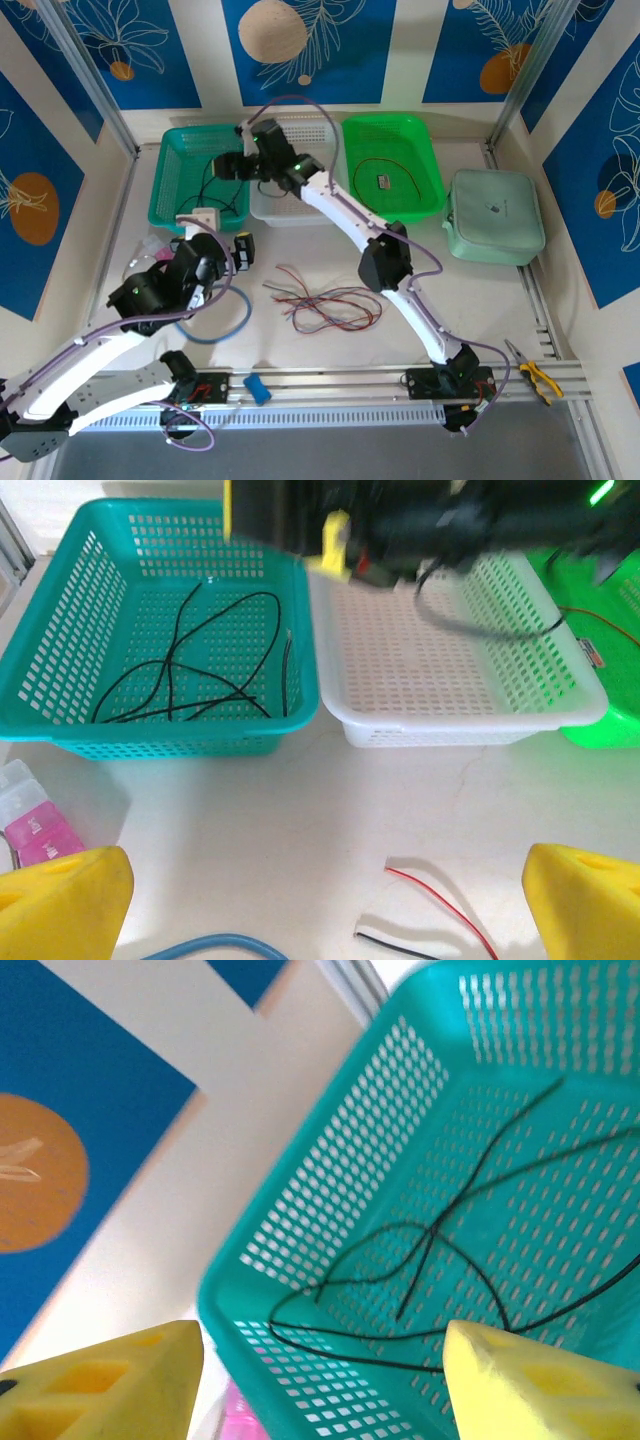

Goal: Untangle the cables

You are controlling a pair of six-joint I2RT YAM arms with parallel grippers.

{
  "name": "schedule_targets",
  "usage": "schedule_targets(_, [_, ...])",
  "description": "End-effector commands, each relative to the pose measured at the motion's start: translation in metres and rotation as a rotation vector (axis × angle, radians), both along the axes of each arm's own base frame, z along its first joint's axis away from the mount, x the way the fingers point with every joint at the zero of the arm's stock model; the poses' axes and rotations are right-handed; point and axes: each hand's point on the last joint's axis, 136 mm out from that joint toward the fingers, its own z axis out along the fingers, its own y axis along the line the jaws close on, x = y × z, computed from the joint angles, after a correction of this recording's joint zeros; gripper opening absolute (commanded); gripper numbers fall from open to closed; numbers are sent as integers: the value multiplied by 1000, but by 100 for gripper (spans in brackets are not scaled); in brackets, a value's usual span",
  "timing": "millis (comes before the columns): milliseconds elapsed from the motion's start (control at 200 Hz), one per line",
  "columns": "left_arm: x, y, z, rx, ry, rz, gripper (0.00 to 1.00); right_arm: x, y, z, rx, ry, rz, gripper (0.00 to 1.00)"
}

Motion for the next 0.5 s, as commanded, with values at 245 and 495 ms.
schedule_targets(245, [49, 12, -18, -89, 147, 14, 90, -16, -99, 111, 43, -30, -4, 66])
schedule_targets(495, [104, 17, -33, -69, 193, 3, 84, -58, -158, 122, 23, -82, -47, 66])
